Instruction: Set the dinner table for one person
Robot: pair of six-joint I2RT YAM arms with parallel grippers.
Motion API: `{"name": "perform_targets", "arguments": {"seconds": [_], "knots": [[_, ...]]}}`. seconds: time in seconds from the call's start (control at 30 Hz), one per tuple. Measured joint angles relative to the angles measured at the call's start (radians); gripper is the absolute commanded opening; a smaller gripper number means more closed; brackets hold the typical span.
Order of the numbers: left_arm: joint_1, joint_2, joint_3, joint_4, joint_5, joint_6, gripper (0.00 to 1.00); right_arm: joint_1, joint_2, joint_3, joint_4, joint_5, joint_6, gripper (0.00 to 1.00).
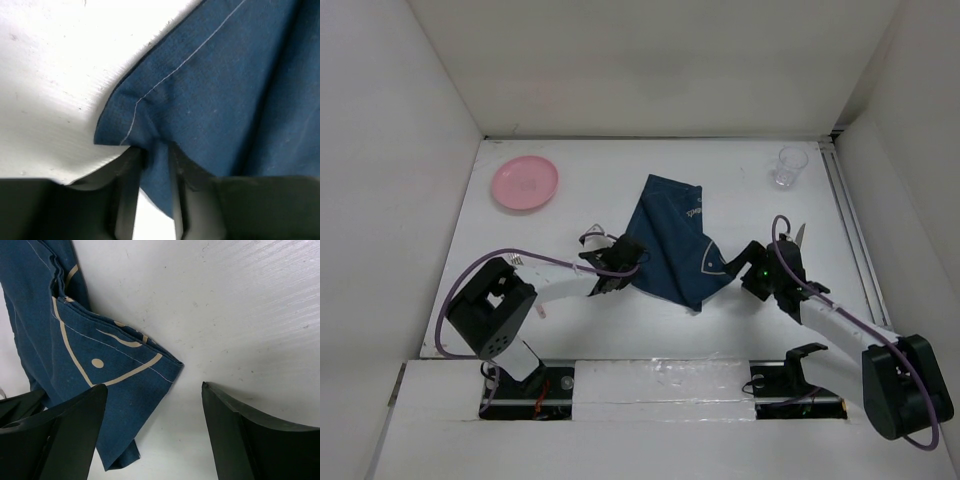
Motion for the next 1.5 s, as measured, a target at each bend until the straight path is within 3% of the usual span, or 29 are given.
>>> {"name": "perform_targets", "arguments": {"seconds": [0.1, 0.3, 0.53, 0.8, 0.9, 0.97, 1.13, 1.5], "knots": [[0.0, 0.003, -0.008, 0.004, 0.004, -0.011, 0.01, 0.0, 0.007, -0.003, 0.011, -0.002, 0.003, 0.79], [0.0, 0.0, -0.02, 0.018, 0.004, -0.023, 0.0, 0.0, 0.001, -0.014, 0.036, -0.02, 0.012, 0.82], [0.0, -0.026, -0.047, 0.023, 0.008, -0.026, 0.0, 0.0, -0.035, -0.062, 0.048, -0.018, 0.035, 0.6], [0.0, -0.034, -0.056, 0.031, 0.012, -0.026, 0.0, 0.0, 0.063, -0.065, 0.158, -0.023, 0.055, 0.45], [0.0, -0.042, -0.063, 0.029, 0.015, -0.024, 0.0, 0.0, 0.117, -0.064, 0.214, -0.027, 0.056, 0.27], [0.0, -0.047, -0.066, 0.029, 0.017, -0.021, 0.0, 0.0, 0.141, -0.064, 0.231, -0.03, 0.059, 0.0], [0.0, -0.055, -0.071, 0.024, 0.021, -0.002, 0.0, 0.001, 0.14, -0.065, 0.223, -0.029, 0.064, 0.0], [0.0, -0.056, 0.061, -0.117, -0.013, 0.16, 0.0, 0.048, -0.077, 0.051, 0.084, 0.023, -0.051, 0.0]]}}
